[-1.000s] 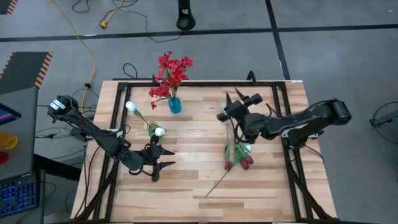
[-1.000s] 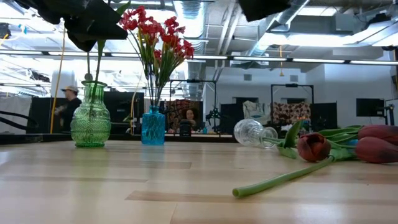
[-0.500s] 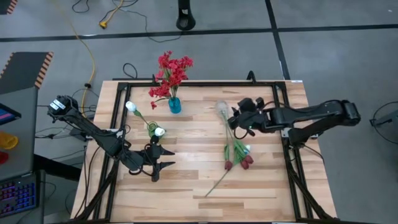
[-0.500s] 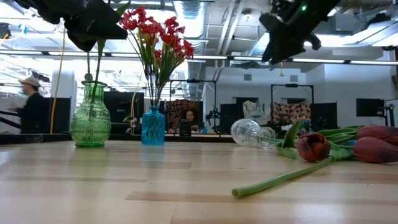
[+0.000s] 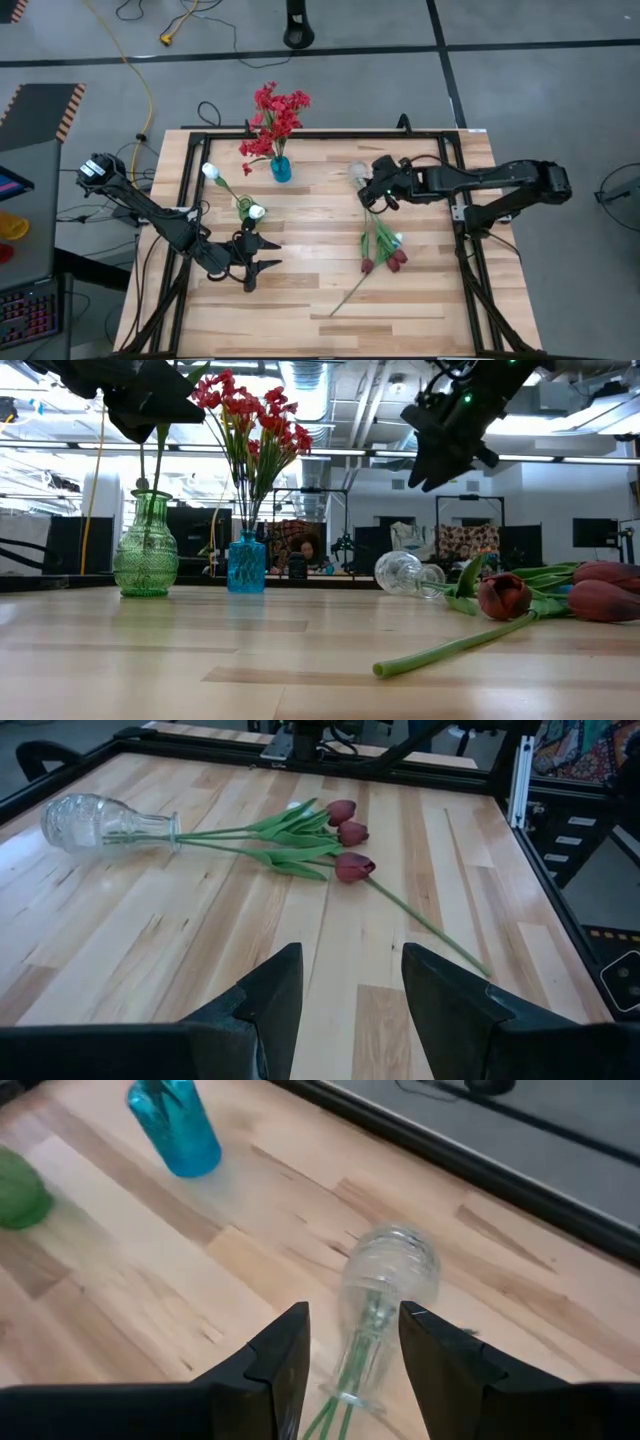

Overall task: Sort flowers into vase by color
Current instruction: Adjust the transparent vase by standing it upright on the table

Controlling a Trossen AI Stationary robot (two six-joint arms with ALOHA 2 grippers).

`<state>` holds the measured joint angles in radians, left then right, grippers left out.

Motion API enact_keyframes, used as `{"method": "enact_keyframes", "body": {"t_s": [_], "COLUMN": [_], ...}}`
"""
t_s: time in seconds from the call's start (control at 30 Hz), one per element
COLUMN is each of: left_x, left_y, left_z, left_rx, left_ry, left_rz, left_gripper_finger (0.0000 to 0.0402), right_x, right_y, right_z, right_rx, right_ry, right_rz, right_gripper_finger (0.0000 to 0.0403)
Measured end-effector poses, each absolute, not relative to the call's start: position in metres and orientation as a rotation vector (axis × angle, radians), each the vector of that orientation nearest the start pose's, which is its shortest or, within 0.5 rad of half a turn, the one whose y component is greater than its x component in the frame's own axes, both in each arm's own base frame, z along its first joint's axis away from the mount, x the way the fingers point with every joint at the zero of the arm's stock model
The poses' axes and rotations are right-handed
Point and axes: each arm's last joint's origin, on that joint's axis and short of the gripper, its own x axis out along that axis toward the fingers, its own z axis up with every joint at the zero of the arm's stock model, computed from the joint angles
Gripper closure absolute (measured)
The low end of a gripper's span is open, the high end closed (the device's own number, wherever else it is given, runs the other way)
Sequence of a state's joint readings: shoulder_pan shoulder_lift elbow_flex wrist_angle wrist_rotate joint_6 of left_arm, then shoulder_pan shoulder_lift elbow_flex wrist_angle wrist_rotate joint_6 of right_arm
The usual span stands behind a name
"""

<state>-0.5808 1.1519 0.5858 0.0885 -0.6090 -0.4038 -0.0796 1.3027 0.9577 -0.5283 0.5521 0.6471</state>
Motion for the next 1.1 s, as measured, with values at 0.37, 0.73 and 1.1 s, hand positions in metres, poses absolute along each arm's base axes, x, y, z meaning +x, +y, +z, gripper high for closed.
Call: {"method": "enact_keyframes", "body": {"t_s": [0.37, 0.73, 1.1], "left_x": [0.204, 0.204, 0.204], "left_y": [-0.114, -0.114, -0.114], "left_z": [0.222, 0.222, 0.222], "left_rx": [-0.131, -0.131, -0.132], "left_ry": [0.381, 0.381, 0.381], "left_rz": [0.106, 0.106, 0.106], "left_gripper_finger": [0.0242, 0.0242, 0.0242], "right_x": [0.26, 0.261, 0.259], "right_y": [-0.054, -0.055, -0.061], "right_z": [0.252, 0.248, 0.246], "right_rx": [0.372, 0.365, 0.467], "right_ry": [0.689, 0.714, 0.737], "right_rz": [-0.873, -0.873, -0.863], "right_gripper_finger": [0.0222, 0.0215, 0.0132]}}
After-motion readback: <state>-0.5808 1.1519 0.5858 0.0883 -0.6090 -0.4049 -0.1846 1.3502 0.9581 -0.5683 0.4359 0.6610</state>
